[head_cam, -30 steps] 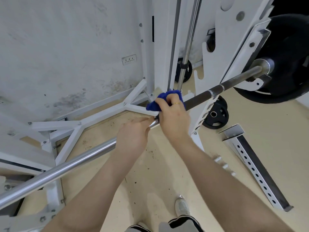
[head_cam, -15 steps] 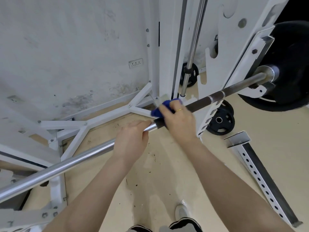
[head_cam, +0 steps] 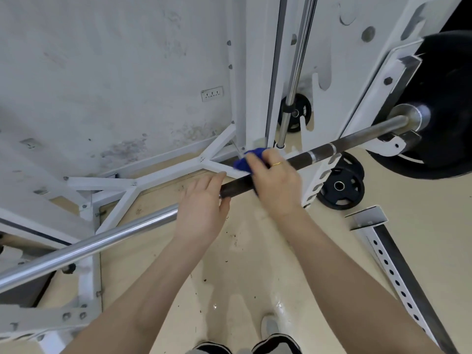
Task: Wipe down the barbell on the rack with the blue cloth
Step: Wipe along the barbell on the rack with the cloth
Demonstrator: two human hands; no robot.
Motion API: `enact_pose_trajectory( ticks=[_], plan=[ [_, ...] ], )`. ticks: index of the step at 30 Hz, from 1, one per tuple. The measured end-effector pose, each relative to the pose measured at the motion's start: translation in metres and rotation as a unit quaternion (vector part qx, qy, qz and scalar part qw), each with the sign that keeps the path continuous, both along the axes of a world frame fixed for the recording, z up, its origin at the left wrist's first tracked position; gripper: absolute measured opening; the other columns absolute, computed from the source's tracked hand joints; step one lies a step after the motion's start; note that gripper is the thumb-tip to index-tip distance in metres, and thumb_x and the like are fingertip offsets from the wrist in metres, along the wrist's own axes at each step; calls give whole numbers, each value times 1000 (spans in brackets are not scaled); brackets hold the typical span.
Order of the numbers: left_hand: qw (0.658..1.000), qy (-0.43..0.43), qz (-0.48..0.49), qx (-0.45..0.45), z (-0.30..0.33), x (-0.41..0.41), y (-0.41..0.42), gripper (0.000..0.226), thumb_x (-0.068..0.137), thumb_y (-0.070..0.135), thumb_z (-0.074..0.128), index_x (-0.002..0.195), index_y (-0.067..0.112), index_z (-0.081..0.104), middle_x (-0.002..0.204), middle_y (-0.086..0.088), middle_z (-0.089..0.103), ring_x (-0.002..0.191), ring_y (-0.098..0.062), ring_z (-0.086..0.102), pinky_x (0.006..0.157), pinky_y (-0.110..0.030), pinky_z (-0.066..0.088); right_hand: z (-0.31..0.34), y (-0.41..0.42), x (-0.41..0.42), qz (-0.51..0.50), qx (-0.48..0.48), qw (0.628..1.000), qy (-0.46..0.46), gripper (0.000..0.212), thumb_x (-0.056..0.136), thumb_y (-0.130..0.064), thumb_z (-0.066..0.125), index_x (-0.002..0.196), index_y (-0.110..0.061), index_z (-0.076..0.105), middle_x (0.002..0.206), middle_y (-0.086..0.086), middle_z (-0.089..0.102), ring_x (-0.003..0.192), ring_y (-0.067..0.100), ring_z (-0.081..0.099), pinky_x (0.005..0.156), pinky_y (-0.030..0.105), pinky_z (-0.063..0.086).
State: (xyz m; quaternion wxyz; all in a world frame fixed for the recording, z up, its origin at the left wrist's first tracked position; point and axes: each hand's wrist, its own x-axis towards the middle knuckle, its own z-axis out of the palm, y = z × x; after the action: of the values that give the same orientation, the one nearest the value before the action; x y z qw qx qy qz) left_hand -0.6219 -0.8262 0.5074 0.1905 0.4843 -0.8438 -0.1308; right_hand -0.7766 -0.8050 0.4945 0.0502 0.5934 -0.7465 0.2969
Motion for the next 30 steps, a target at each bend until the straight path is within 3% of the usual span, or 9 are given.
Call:
enact_pose_trajectory(
  ticks=[4, 8, 12, 15, 18, 21, 26, 28, 30],
  plan=[
    [1000, 13, -4, -29, 1, -9, 6, 32, 80, 9, 66, 111, 10, 63, 110, -11, 62, 104, -36, 52, 88, -44, 42, 0, -2, -57, -111, -55, 992, 10, 28, 81, -12, 62, 109, -7, 65, 96, 19, 57, 67, 37, 57, 51, 34, 48],
    [999, -6, 3, -40, -1, -24, 10, 36, 79, 11, 67, 115, 11, 62, 115, -10, 61, 110, -35, 49, 91, -45, 40, -4, -1, -36, -54, -60, 997, 5, 33, 70, -7, 68, 103, -8, 68, 89, 17, 59, 55, 33, 56, 45, 34, 49],
    [999, -32, -2, -37, 0, -46, 9, 38, 85, 18, 62, 122, 19, 57, 118, -4, 58, 110, -30, 48, 91, -40, 35, -5, 8, -46, 60, 36, 996, 52, 30, 84, -15, 64, 114, -15, 63, 97, 11, 56, 71, 31, 54, 54, 30, 43],
    [997, -53, -2, -62, -1, -57, 7, 35, 83, 21, 66, 117, 20, 61, 108, -3, 62, 98, -31, 53, 84, -39, 36, 1, 6, -98, -56, 53, 995, 64, 27, 88, -23, 58, 113, -14, 59, 103, 11, 52, 80, 33, 55, 59, 30, 31],
    [993, -52, 14, -101, -8, -60, 6, 31, 72, 15, 76, 102, 17, 69, 90, -5, 67, 81, -33, 59, 70, -39, 42, 10, 7, -133, -158, 49, 984, 70, 28, 92, -22, 53, 116, -9, 59, 114, 16, 49, 81, 38, 58, 60, 37, 39],
    [991, -38, 32, -128, -14, -65, 5, 26, 68, 11, 78, 93, 15, 70, 82, -5, 66, 74, -33, 58, 64, -37, 43, 14, 3, -111, -104, 97, 988, 67, 31, 93, -26, 52, 119, -12, 58, 119, 13, 49, 84, 35, 61, 68, 38, 47],
    [986, -18, 46, -159, -21, -65, 6, 18, 74, 13, 68, 92, 14, 70, 81, -5, 64, 71, -33, 56, 64, -37, 43, 8, 12, -102, 69, 100, 982, 147, 28, 73, -25, 76, 97, -11, 69, 95, 11, 61, 59, 29, 61, 46, 28, 43],
    [985, -12, 55, -160, -20, -65, 7, 19, 73, 17, 63, 91, 15, 70, 80, -3, 64, 70, -31, 56, 64, -36, 43, 6, 10, -141, 29, 59, 982, 175, 30, 60, -23, 83, 82, -9, 71, 79, 12, 60, 52, 29, 58, 45, 26, 40],
    [986, -8, 62, -153, -20, -66, 8, 20, 72, 18, 63, 90, 16, 70, 79, -3, 64, 70, -31, 56, 64, -37, 44, 3, 7, -177, -49, 34, 986, 158, 23, 69, -19, 76, 87, -6, 71, 80, 16, 59, 60, 34, 58, 54, 34, 46]
  ],
)
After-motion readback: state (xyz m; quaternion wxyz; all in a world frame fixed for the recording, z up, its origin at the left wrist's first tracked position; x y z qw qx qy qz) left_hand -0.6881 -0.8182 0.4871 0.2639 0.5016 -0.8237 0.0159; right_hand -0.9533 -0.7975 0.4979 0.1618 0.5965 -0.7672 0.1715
